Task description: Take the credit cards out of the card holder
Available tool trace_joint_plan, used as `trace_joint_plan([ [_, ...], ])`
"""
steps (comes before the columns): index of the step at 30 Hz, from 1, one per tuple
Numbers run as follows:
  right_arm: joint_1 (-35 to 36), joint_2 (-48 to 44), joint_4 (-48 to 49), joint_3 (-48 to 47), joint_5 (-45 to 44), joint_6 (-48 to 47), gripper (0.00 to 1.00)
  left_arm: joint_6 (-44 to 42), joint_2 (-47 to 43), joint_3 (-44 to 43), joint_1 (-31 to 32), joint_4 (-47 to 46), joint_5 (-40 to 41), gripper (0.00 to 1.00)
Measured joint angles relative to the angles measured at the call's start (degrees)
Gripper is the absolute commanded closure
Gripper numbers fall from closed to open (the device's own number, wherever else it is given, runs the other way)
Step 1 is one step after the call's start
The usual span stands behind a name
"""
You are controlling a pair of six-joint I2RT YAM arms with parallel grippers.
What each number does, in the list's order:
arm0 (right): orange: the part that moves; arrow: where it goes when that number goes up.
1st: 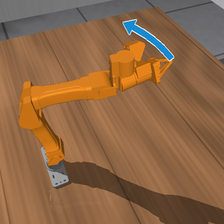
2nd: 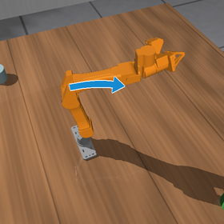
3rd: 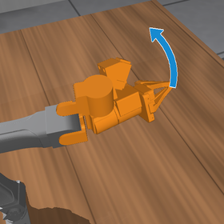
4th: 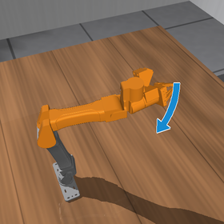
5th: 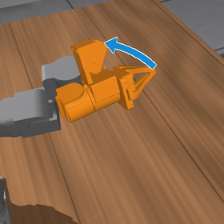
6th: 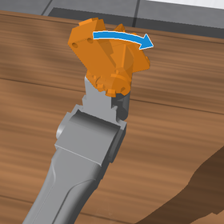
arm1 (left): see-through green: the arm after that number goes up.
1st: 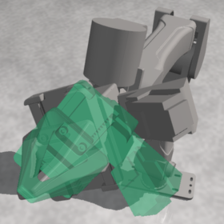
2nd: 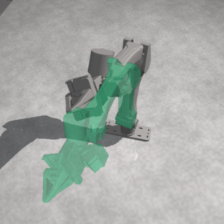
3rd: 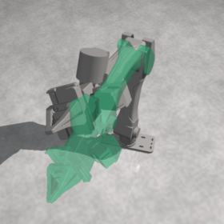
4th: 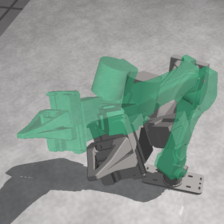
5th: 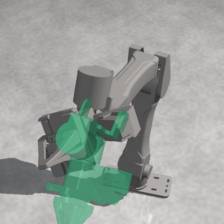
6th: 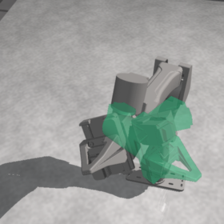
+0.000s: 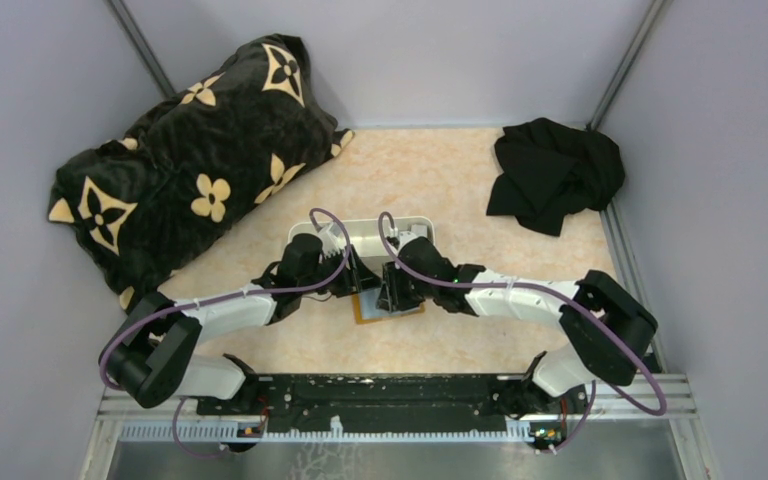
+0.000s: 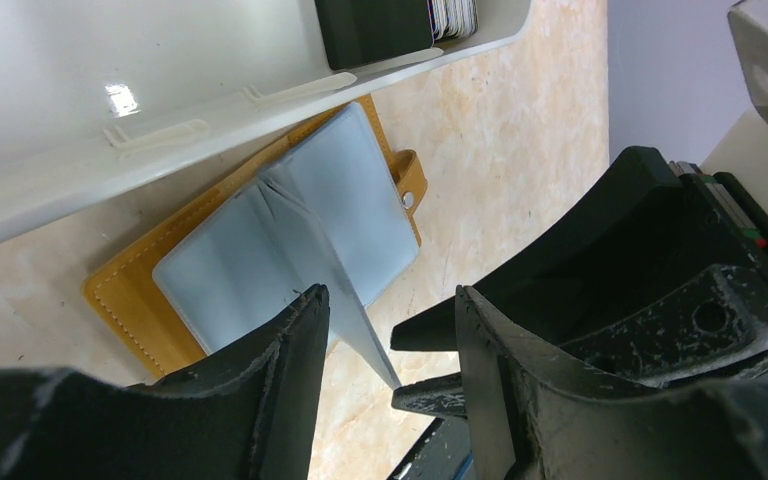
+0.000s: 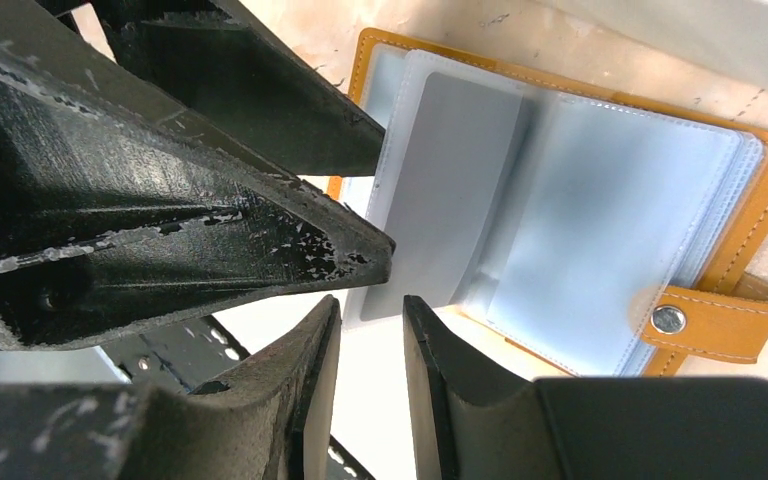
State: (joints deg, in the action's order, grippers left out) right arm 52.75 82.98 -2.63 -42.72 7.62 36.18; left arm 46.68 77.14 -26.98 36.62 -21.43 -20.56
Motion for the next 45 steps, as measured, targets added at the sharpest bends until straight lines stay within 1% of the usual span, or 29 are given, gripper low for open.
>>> trace_joint_plan([
  [11, -2.3, -1.2, 0.0, 2.0, 0.3, 0.0, 0.7, -0.2, 0.0, 0.0, 0.0, 0.8, 0.0, 0.44],
  [22, -2.8, -1.3, 0.1, 2.3, 1.1, -0.1, 0.7, -0.6, 0.0, 0.0, 0.0, 1.4, 0.1, 0.44],
  [37, -4.6, -1.4, 1.9, 3.7, 2.6, 0.0, 0.7, -2.4, -0.8, -1.6, 0.0, 4.5, 0.6, 0.44],
  [45, -4.9, -1.5, 2.8, 4.5, 3.2, 0.0, 0.7, -2.8, -2.7, -4.4, 0.2, 5.1, 0.6, 0.44],
])
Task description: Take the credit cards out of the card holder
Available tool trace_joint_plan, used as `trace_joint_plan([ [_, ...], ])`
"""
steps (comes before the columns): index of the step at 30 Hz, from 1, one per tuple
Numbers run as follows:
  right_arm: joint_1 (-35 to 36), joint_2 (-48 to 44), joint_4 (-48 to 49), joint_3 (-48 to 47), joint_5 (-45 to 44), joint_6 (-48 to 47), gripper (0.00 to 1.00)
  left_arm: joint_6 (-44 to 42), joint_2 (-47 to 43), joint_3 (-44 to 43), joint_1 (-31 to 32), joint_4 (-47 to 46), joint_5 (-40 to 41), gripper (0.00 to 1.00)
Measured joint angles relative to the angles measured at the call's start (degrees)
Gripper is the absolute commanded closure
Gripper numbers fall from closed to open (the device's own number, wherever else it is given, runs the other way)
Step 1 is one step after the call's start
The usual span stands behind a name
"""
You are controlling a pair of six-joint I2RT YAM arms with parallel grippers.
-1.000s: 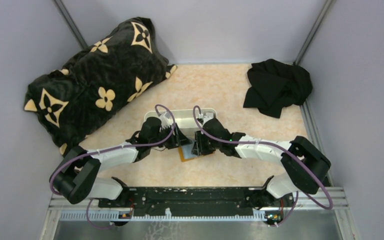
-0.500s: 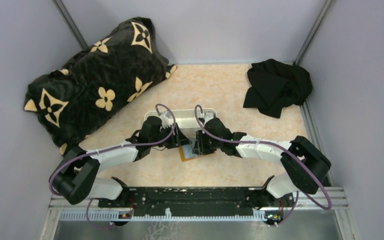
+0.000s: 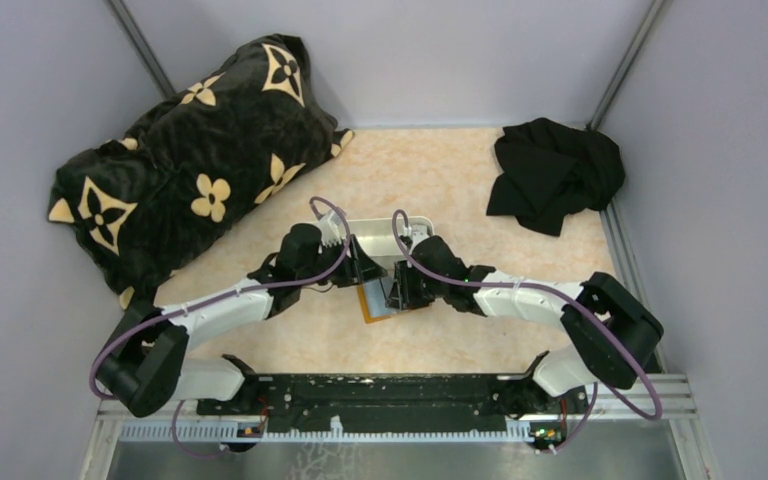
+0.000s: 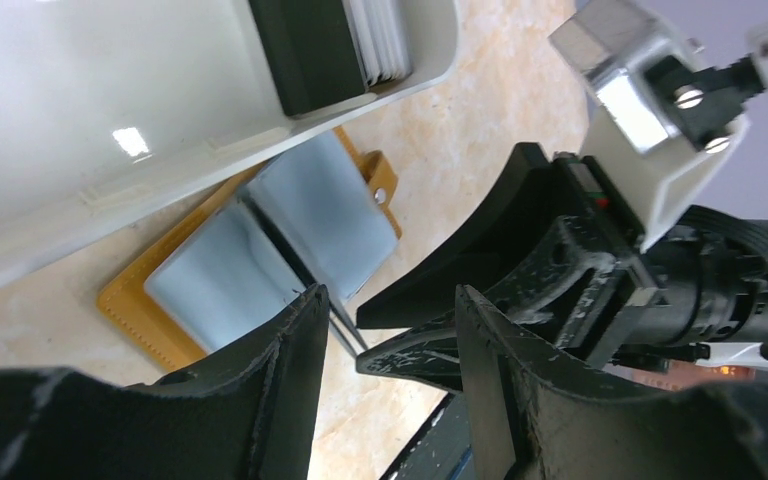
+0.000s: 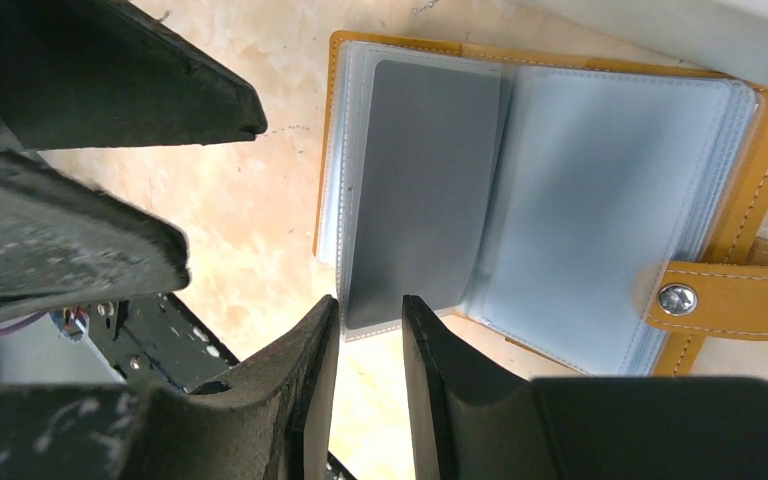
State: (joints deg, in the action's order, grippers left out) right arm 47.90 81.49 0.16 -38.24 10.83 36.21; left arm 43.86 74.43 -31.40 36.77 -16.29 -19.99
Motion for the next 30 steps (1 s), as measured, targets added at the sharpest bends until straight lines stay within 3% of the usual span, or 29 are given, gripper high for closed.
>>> trace_joint_plan([
  [30, -0.6, -1.5, 0.1, 1.1, 0.0, 0.0, 0.7, 0.1, 3.3, -1.8, 1.6, -0.4, -0.1, 0.44],
])
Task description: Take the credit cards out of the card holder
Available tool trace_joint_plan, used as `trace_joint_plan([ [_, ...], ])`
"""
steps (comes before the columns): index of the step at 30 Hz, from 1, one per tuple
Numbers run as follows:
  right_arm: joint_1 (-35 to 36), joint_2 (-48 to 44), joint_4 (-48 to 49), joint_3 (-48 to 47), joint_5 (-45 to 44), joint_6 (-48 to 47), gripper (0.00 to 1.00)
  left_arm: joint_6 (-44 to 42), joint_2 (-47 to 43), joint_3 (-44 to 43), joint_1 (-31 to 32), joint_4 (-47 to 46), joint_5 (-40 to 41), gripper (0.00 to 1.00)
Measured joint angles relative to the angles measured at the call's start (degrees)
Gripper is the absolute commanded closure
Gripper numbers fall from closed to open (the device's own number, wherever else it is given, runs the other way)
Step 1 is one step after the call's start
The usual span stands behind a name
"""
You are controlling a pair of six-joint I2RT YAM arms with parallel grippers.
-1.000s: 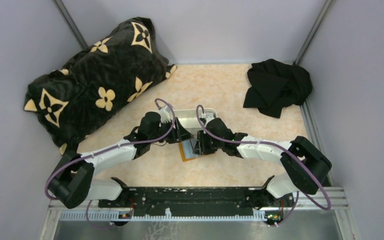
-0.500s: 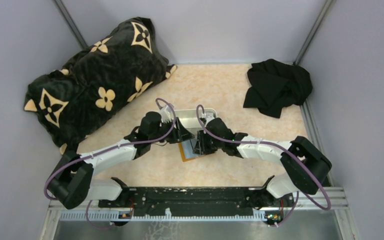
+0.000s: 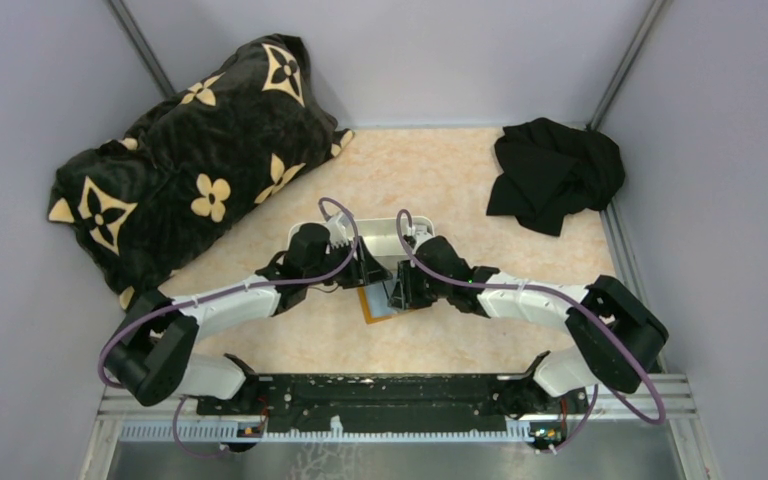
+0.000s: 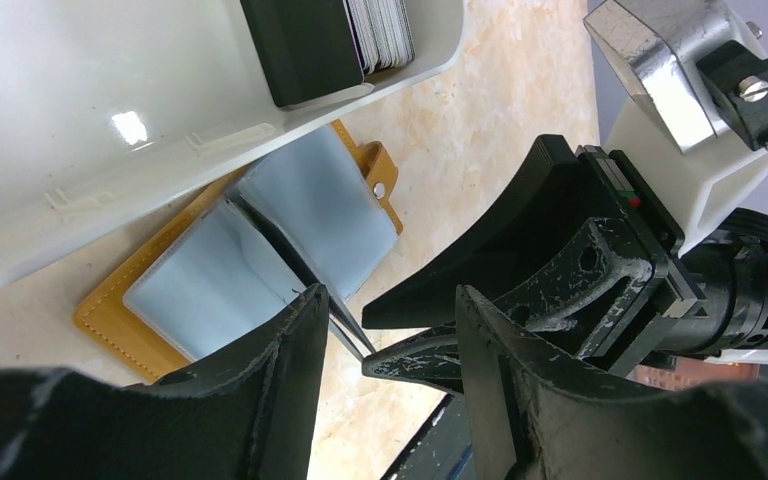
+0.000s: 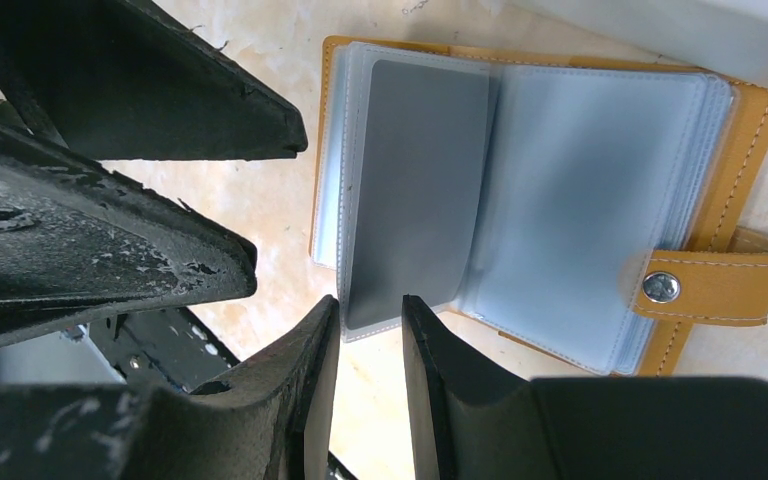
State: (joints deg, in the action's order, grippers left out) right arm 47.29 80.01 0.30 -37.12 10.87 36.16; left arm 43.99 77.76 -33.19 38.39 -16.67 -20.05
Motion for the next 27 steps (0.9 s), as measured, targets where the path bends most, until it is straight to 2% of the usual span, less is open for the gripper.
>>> trace_joint_plan([
  [27, -0.3, -0.1, 0.6, 1.0, 0.4, 0.0, 0.7, 0.6, 4.2, 0.0, 0.8, -2.4, 0.0, 0.43],
])
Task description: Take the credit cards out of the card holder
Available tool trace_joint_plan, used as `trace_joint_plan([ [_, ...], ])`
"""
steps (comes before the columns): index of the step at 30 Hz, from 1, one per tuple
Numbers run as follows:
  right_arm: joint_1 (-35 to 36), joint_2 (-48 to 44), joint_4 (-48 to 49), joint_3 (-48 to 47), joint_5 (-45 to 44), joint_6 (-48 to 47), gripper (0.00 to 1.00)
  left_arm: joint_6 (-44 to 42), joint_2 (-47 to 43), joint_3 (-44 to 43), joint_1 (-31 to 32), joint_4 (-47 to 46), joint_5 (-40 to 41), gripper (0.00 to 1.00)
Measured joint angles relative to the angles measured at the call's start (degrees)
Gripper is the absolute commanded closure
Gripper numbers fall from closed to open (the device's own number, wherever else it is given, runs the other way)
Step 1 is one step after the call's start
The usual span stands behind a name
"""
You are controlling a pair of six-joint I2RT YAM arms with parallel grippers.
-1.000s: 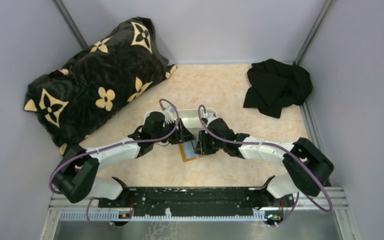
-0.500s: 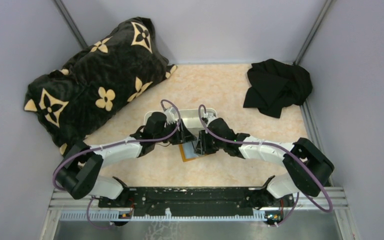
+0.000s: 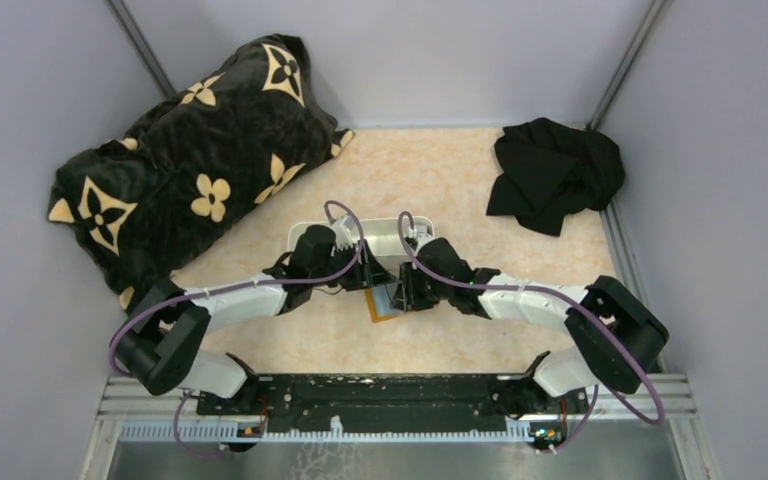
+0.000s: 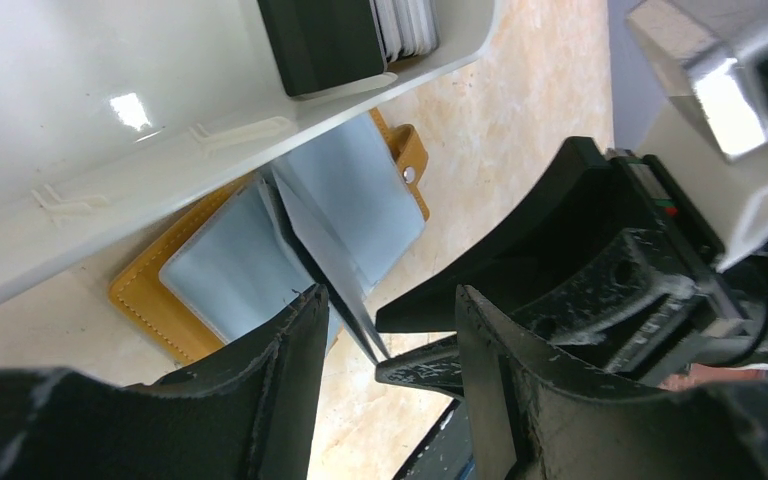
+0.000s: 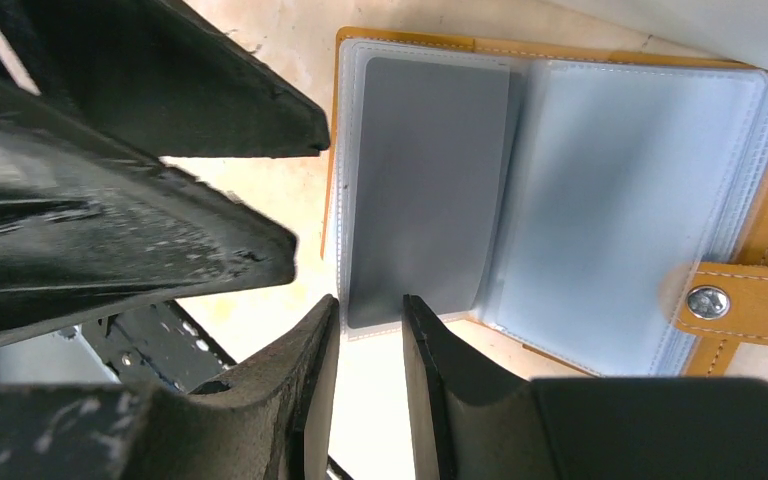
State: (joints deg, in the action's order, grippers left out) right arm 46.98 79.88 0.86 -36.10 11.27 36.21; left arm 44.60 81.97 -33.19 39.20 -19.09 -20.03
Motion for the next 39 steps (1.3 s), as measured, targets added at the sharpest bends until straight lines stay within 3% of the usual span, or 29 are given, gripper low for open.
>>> trace_joint_plan([
  [9, 0.0, 0.0, 0.0, 0.1, 0.0, 0.0, 0.7, -0.1, -2.3, -1.0, 0.0, 1.1, 0.1, 0.44],
  [39, -0.3, -0.3, -0.2, 0.9, -0.2, 0.0, 0.7, 0.0, 4.1, -1.7, 1.3, -0.2, 0.0, 0.43],
])
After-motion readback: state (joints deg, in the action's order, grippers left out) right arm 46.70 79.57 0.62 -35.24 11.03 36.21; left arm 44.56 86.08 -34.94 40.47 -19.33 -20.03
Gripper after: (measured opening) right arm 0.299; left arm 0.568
